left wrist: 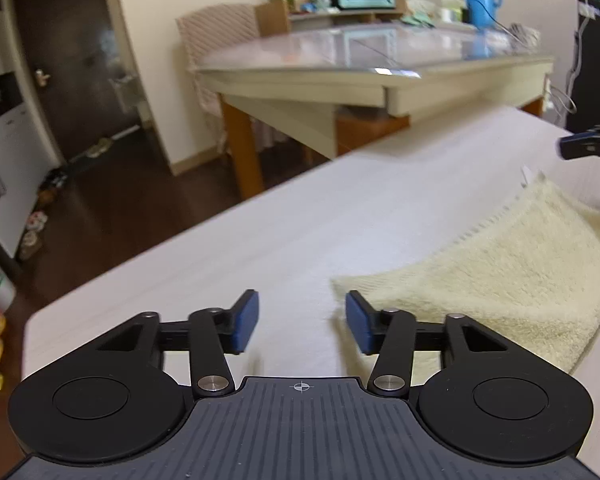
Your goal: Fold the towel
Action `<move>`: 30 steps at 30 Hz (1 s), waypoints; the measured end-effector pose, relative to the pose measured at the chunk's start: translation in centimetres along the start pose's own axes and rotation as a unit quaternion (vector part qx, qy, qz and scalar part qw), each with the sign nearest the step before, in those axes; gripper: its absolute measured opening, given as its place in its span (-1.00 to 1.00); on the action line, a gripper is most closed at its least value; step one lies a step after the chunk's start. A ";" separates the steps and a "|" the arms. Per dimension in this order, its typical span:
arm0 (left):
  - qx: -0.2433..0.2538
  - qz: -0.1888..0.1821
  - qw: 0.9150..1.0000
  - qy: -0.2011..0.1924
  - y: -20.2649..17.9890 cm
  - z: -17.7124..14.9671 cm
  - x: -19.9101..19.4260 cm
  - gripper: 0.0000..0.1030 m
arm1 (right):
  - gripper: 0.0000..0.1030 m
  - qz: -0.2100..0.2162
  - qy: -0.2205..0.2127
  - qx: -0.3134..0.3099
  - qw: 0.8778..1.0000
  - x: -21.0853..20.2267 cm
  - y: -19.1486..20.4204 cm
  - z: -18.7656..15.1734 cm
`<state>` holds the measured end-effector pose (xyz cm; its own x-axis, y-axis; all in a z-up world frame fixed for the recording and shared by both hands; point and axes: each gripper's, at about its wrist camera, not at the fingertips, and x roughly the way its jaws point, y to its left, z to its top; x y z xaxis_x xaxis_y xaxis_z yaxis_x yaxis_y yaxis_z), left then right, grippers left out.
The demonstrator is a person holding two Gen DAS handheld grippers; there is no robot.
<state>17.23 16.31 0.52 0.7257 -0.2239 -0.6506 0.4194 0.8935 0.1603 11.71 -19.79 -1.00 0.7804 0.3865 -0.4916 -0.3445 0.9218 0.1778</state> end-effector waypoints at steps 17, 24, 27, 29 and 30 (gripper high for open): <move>-0.045 0.040 0.998 -0.031 3.8 -3.7 -6.7 0.53 | -0.40 0.091 0.091 -0.380 0.916 6.5 26.2 -4.9; -0.028 0.009 0.999 -0.044 4.5 -5.2 -7.7 0.56 | -0.87 0.063 0.074 -0.425 0.900 7.3 27.6 -5.3; 0.022 -0.033 0.998 -0.056 3.0 -5.7 -8.2 0.56 | -0.87 0.102 0.059 -0.357 0.927 4.9 25.6 -3.7; 0.071 -0.060 0.993 -0.066 1.1 -5.9 -8.3 0.56 | -0.87 0.145 0.060 -0.290 0.944 2.8 23.5 -2.4; 0.098 -0.072 0.990 -0.073 0.0 -5.9 -8.3 0.56 | -0.87 0.167 0.061 -0.254 0.951 1.7 22.1 -1.6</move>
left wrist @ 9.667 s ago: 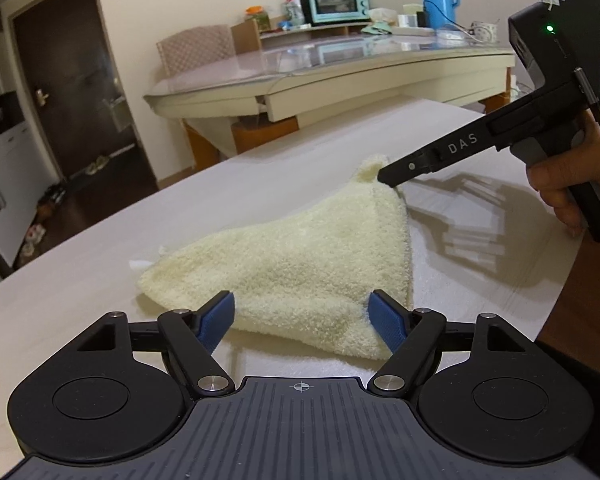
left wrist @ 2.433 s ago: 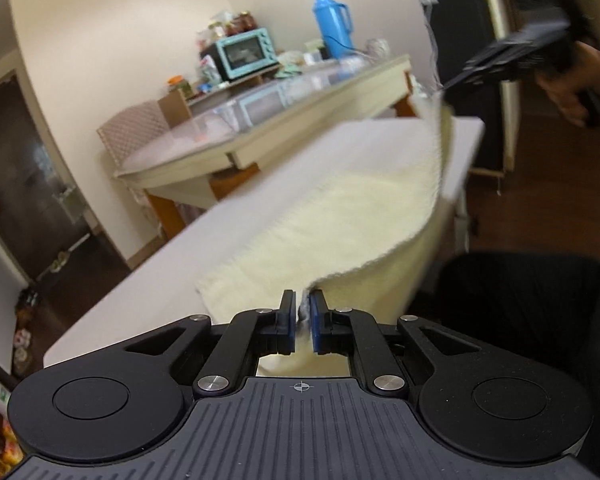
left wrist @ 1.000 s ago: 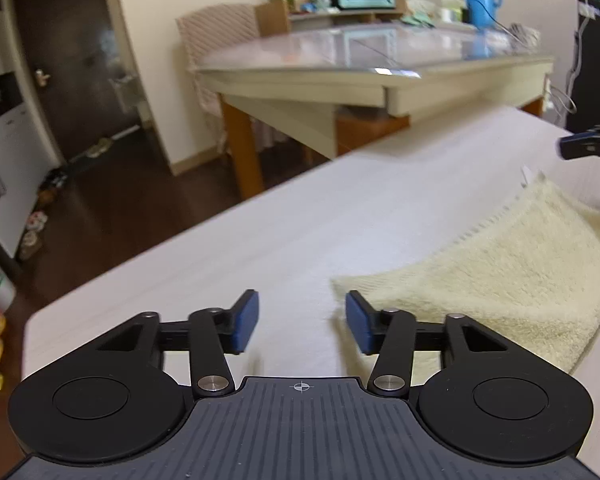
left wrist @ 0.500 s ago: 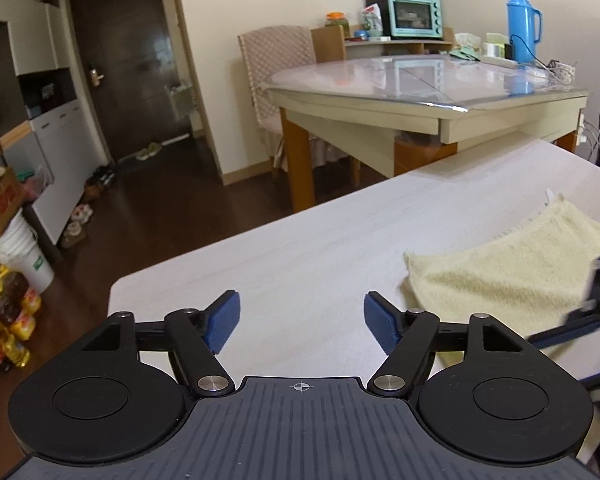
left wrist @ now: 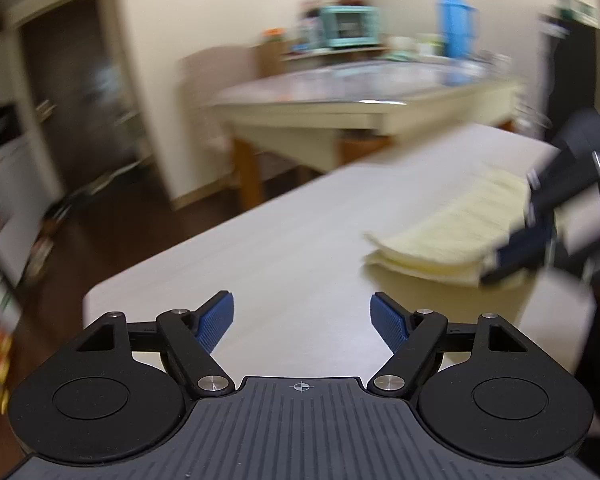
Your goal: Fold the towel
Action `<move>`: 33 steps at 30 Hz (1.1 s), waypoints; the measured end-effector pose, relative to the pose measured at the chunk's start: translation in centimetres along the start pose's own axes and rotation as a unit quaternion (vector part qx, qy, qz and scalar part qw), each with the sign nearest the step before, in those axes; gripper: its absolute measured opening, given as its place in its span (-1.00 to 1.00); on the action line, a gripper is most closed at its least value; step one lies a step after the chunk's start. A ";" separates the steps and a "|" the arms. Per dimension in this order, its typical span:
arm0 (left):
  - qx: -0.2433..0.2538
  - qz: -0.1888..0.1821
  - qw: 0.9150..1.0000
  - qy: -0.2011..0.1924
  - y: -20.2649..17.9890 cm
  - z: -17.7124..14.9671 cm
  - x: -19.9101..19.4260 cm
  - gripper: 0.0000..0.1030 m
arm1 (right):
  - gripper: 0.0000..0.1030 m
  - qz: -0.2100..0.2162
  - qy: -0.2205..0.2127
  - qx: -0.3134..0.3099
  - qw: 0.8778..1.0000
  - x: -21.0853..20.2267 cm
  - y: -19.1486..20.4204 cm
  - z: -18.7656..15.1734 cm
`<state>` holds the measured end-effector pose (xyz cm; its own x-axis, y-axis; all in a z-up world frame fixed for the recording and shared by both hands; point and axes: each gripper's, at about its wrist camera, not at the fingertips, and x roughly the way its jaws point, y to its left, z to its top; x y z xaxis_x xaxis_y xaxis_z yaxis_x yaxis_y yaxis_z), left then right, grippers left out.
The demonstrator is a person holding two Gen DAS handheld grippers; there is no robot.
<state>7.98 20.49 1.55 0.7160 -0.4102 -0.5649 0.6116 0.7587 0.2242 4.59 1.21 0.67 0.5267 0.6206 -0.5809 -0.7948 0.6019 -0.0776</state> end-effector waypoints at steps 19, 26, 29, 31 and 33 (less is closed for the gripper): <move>0.282 -0.103 0.954 -0.018 -12.9 2.3 1.7 0.02 | -0.87 0.084 -0.013 0.099 0.991 -13.0 -6.5 -5.9; 0.299 -0.164 0.940 0.030 -14.6 3.5 1.4 -0.59 | -0.87 0.095 -0.021 0.123 0.988 -13.6 -7.2 -7.5; 0.305 -0.194 0.932 0.044 -15.4 4.5 0.3 -0.60 | -0.87 0.115 -0.024 0.132 0.984 -14.7 -7.7 -8.6; 0.303 -0.199 0.931 0.044 -15.6 5.4 -0.1 -0.60 | -0.87 0.118 -0.033 0.138 0.983 -15.3 -8.2 -9.0; 0.295 -0.188 0.936 0.041 -15.1 7.0 1.0 -0.60 | -0.87 0.107 -0.049 0.156 0.981 -15.6 -9.4 -9.4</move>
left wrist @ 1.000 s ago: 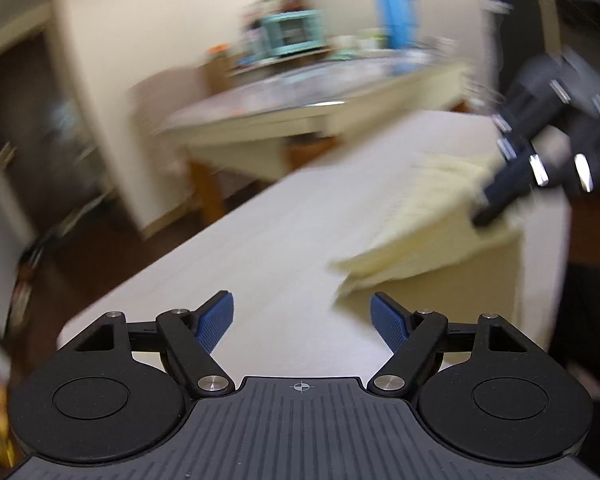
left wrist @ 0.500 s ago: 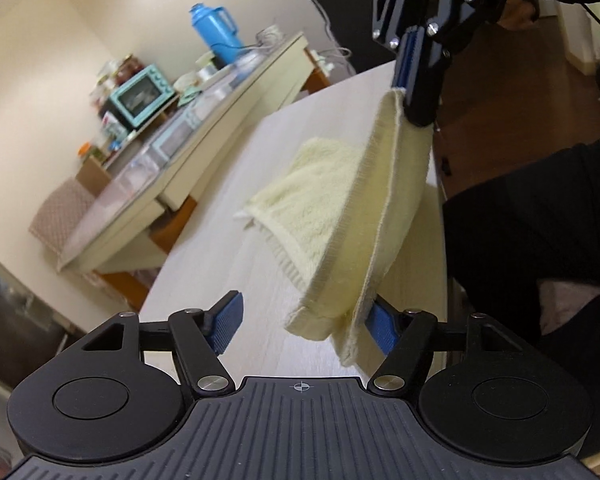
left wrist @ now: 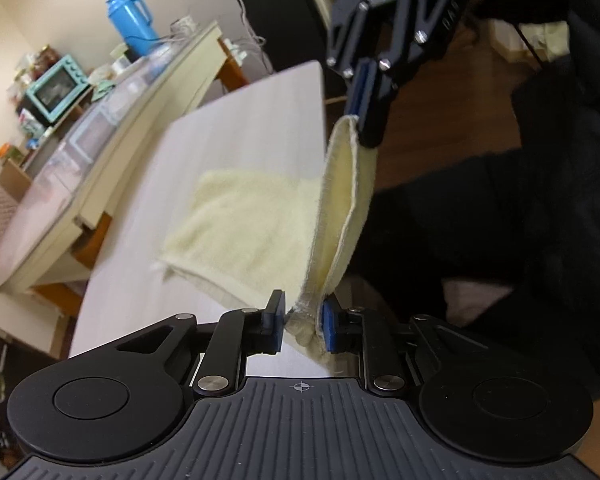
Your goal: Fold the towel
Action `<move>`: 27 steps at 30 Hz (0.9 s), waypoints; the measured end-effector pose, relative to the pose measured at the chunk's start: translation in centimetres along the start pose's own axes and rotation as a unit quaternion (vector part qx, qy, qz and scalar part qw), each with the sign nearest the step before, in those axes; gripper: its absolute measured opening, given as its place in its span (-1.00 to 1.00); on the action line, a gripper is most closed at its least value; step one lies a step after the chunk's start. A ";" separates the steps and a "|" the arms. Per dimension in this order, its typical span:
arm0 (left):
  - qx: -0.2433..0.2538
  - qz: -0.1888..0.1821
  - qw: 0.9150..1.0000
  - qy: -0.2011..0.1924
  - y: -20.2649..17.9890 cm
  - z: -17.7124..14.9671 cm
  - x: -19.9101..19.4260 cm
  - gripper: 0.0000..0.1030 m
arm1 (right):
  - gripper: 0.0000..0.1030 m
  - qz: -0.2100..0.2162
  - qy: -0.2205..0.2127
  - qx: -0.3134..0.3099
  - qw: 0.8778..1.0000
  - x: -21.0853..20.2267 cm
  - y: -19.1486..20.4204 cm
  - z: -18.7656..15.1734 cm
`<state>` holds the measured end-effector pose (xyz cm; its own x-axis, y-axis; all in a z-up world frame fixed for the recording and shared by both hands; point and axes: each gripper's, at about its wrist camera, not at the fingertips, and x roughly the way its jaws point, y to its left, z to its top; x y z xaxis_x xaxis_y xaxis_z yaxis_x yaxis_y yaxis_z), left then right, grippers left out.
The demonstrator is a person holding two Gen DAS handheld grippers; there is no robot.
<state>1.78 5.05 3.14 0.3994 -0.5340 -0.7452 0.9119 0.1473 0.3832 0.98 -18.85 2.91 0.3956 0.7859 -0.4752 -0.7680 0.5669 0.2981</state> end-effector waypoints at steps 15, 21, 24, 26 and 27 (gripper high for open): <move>-0.060 0.015 0.997 0.039 11.1 4.8 9.7 -0.59 | -0.87 -0.104 -0.048 0.126 0.985 0.6 -14.3 1.8; -0.082 0.005 0.995 0.060 12.9 4.0 13.3 -0.55 | -0.87 -0.116 -0.025 0.151 0.981 3.0 -17.6 1.7; -0.092 0.004 0.994 0.063 13.3 3.5 14.2 -0.47 | -0.86 -0.133 -0.007 0.149 0.980 4.1 -18.4 1.5; -0.100 0.009 0.993 0.064 13.5 3.3 14.5 -0.30 | -0.78 -0.144 0.000 0.143 0.979 4.3 -18.2 1.2; -0.106 0.012 0.992 0.062 13.7 3.1 14.6 -0.27 | -0.73 -0.147 0.001 0.140 0.979 4.3 -18.1 1.0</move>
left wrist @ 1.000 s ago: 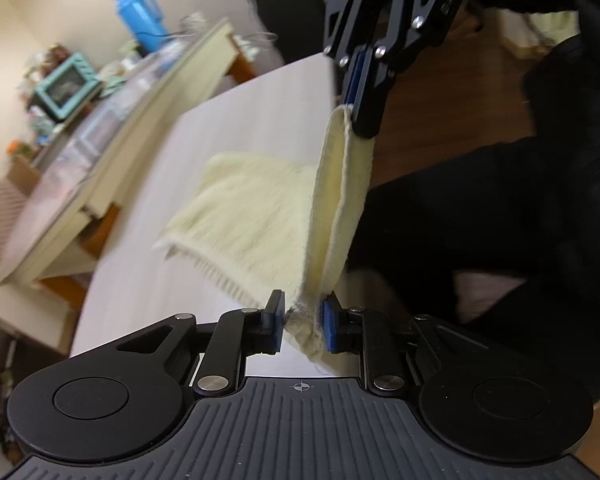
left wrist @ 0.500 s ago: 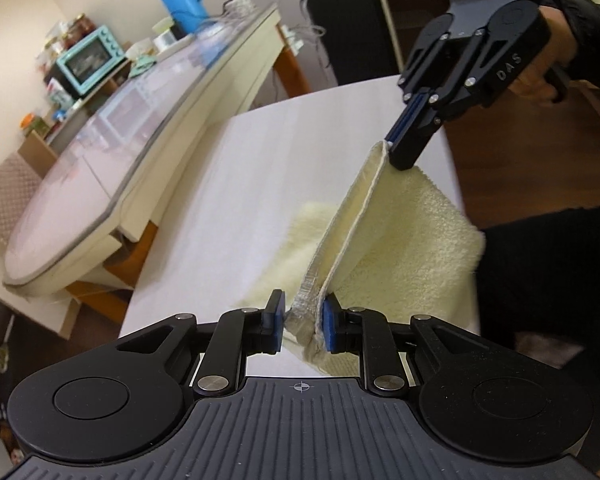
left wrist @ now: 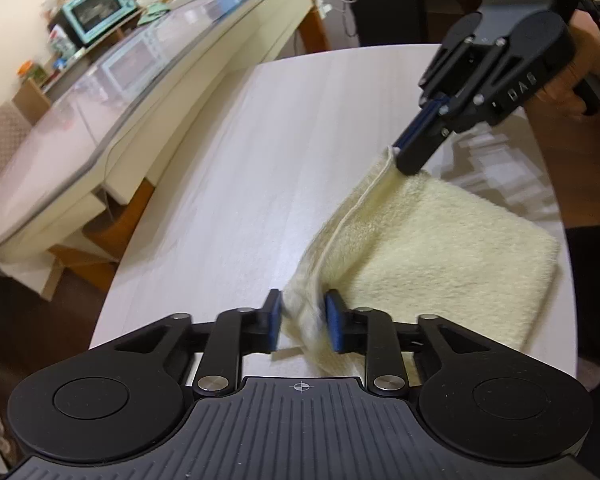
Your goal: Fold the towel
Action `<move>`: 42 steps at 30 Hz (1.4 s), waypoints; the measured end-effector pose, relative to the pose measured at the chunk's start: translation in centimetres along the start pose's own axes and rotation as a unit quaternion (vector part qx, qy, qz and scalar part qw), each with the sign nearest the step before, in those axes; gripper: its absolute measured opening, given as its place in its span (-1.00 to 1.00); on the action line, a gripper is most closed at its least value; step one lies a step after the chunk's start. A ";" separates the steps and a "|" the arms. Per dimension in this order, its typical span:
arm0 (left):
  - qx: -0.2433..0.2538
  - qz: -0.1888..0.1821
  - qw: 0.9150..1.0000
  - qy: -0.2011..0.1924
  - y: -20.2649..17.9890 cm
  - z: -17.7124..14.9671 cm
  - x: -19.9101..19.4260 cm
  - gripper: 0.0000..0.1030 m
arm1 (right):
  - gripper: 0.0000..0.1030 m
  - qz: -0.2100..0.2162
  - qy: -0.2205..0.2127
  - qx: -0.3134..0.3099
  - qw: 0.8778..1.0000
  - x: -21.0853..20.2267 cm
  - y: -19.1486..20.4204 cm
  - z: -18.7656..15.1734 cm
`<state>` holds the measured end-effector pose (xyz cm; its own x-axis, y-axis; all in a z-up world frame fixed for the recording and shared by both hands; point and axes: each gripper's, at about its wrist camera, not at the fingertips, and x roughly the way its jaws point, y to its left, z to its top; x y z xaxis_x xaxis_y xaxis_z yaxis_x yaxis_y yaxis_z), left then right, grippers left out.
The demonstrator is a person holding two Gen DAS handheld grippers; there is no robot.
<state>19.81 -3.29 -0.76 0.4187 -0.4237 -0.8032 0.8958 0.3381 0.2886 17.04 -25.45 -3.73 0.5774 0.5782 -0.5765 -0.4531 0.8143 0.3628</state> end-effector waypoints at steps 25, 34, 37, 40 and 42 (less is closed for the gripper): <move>-0.160 0.095 0.982 -0.035 0.1 -2.2 -2.1 0.39 | -0.47 -0.003 -0.023 -0.168 0.986 -2.6 7.3 -8.9; -0.162 0.107 0.979 -0.065 -3.3 -2.3 -6.2 0.47 | -0.45 -0.020 -0.063 -0.157 0.985 -2.3 5.2 -4.1; -0.155 0.095 0.982 -0.059 -5.2 -2.5 -6.0 0.47 | -0.45 -0.021 -0.052 -0.156 0.986 -1.0 4.4 -3.2; -0.157 0.078 0.983 -0.060 -6.1 -2.8 -5.5 0.45 | -0.45 -0.026 -0.036 -0.148 0.988 0.2 3.5 -2.8; -0.156 0.063 0.984 -0.065 -6.2 -2.8 -5.0 0.45 | -0.46 -0.027 -0.028 -0.142 0.989 0.5 3.1 -2.7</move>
<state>11.70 -0.88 -0.01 0.5578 -0.4584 -0.6919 0.7541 0.6281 0.1917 14.08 -22.74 -4.88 0.6385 0.5434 -0.5450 -0.5891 0.8008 0.1082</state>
